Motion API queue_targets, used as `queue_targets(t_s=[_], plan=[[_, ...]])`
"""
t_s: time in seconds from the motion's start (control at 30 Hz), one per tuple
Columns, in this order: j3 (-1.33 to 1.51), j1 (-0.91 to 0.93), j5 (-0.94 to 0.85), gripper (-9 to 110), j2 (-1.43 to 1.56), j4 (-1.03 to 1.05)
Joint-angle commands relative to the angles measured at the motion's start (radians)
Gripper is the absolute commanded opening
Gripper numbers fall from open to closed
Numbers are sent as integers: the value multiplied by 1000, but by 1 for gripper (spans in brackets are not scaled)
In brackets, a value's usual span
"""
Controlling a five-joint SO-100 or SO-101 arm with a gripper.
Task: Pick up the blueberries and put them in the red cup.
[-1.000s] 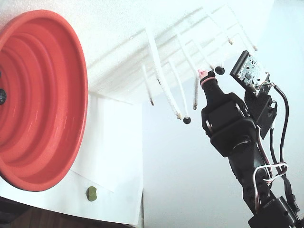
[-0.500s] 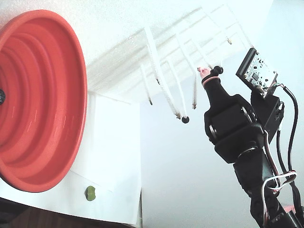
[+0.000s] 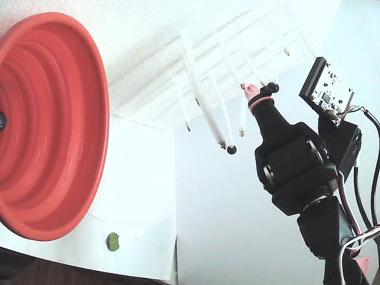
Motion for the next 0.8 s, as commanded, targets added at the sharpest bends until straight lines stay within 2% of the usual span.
queue_targets(t_s=[0.0,0.77], plan=[[-14,-5,18,11,141,28],[106,-155,118,11,316,172]])
